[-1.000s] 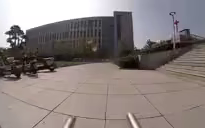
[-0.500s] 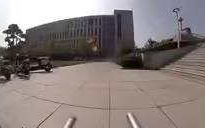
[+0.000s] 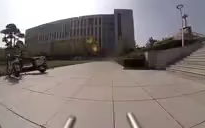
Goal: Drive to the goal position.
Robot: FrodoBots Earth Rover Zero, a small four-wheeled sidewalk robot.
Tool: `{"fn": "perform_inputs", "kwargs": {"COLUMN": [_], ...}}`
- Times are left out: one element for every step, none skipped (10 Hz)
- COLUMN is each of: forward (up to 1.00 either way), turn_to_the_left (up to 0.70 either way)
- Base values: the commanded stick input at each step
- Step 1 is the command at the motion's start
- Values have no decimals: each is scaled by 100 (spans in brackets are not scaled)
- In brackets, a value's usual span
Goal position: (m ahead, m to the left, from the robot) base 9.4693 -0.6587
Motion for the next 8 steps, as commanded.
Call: {"fn": "perform_inputs", "kwargs": {"forward": [100, 100, 100, 100, 100, 100, 100, 100], "turn_to_the_left": [0, 0, 0, 0, 0, 0, 0, 0]}}
